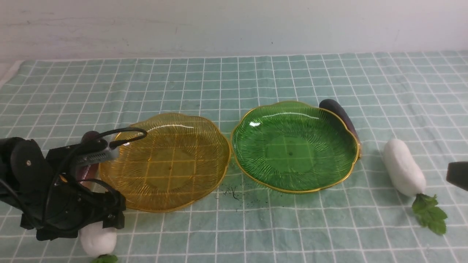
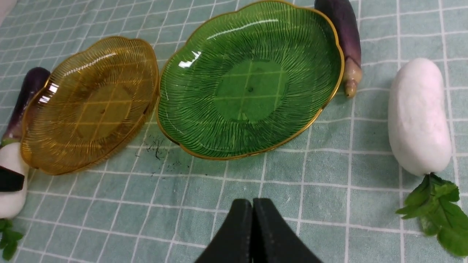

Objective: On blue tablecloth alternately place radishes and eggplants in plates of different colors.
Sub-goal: 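Pick up the white radish and place it in the left plate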

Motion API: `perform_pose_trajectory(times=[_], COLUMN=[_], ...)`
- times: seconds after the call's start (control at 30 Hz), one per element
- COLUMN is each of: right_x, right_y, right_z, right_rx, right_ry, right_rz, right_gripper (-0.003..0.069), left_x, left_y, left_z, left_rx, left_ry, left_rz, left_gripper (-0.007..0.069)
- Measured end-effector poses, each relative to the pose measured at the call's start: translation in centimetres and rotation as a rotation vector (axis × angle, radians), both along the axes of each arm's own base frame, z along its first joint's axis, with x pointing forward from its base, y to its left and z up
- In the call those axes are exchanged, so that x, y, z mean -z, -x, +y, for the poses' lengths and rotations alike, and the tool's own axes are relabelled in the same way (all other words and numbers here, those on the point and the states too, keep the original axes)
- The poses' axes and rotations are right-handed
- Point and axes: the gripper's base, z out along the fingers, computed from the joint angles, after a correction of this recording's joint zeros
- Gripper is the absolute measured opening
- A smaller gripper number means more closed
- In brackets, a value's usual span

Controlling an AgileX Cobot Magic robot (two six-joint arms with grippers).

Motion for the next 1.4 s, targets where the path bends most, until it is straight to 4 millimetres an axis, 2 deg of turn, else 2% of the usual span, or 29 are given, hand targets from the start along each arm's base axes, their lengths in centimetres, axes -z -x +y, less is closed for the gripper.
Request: perform_pose_trajectory(times=[0.07, 0.13, 0.17, 0.33, 0.43, 0.47, 0.53, 0.63, 0.67, 0.7, 0.77, 0.8, 0.83, 0.87, 0.97, 1.03, 1.1, 1.17, 1.2, 1.33, 1.4], right_x=[0.1, 0.1, 0.2, -0.3, -0.7, -0.7, -0.8, -0.5, -0.4, 0.5, 0.7, 2.2, 2.2, 2.9, 4.8, 5.8, 7.6, 9.1, 10.6, 13.0, 14.1], right_y=[-0.2, -0.4, -0.5, -2.4, -4.2, -4.4, -6.1, -8.3, -8.8, -10.3, -10.9, -13.3, -13.6, -14.8, -17.7, -18.9, -20.8, -22.1, -23.0, -24.2, -24.7], right_z=[0.0, 0.0, 0.0, -0.3, -0.9, -1.0, -1.6, -2.1, -2.2, -2.3, -2.4, -2.5, -2.5, -2.5, -2.6, -2.7, -2.9, -2.9, -2.9, -3.0, -2.9], right_rx=[0.001, 0.002, 0.001, 0.001, 0.024, 0.029, 0.053, 0.054, 0.052, 0.041, 0.038, 0.028, 0.028, 0.026, 0.022, 0.019, 0.016, 0.015, 0.016, 0.022, 0.031], right_ry=[0.0, 0.0, 0.0, 0.047, 0.114, 0.125, 0.182, 0.243, 0.255, 0.283, 0.288, 0.296, 0.296, 0.296, 0.301, 0.311, 0.323, 0.321, 0.316, 0.306, 0.295], right_rz=[0.004, 0.012, 0.016, 0.08, 0.148, 0.156, 0.207, 0.265, 0.279, 0.319, 0.33, 0.388, 0.387, 0.409, 0.453, 0.474, 0.505, 0.535, 0.569, 0.624, 0.654], right_gripper=[-0.0014, -0.0014, -0.0014, -0.0014, -0.0014, -0.0014, -0.0014, 0.0001, 0.0008, 0.0033, 0.0057, 0.0125, 0.015, 0.0205, 0.0349, 0.0429, 0.0532, 0.0581, 0.0609, 0.0618, 0.0594], left_x=[0.8, 1.3, 1.3, 0.8, -1.4, -1.6, -4.7, -8.0, -8.6, -11.0, -11.7, -13.0, -13.2, -13.4, -12.8, -11.4, -10.2, -8.8, -7.8, -5.8, -5.0], left_y=[-0.1, 0.0, 0.0, 1.0, 2.6, 2.7, 3.9, 4.0, 3.9, 2.9, 2.3, 0.7, 0.4, -0.9, -3.6, -5.9, -7.5, -8.8, -9.6, -11.2, -11.6], left_z=[0.0, 0.0, 0.0, 0.0, -0.2, -0.2, -1.1, -2.2, -2.4, -3.2, -3.5, -3.9, -4.0, -4.2, -4.5, -4.7, -4.8, -4.9, -5.0, -5.1, -5.2], left_rx=[0.0, 0.001, 0.002, 0.024, 0.053, 0.057, 0.11, 0.186, 0.198, 0.232, 0.239, 0.255, 0.259, 0.268, 0.276, 0.285, 0.289, 0.283, 0.279, 0.269, 0.268], left_ry=[-0.001, -0.001, -0.001, -0.008, 0.004, 0.004, 0.034, 0.078, 0.086, 0.129, 0.144, 0.16, 0.161, 0.159, 0.146, 0.119, 0.101, 0.095, 0.093, 0.087, 0.085], left_rz=[0.036, 0.072, 0.079, 0.155, 0.177, 0.173, 0.06, -0.079, -0.099, -0.186, -0.211, -0.25, -0.255, -0.262, -0.244, -0.205, -0.177, -0.146, -0.132, -0.115, -0.102], left_gripper=[0.0624, 0.051, 0.0482, 0.0475, 0.0475, 0.0475, 0.0475, 0.0475, 0.0475, 0.0475, 0.0475, 0.0475, 0.0475, 0.0475, 0.0475, 0.0475, 0.0475, 0.0475, 0.0475, 0.0484, 0.0514])
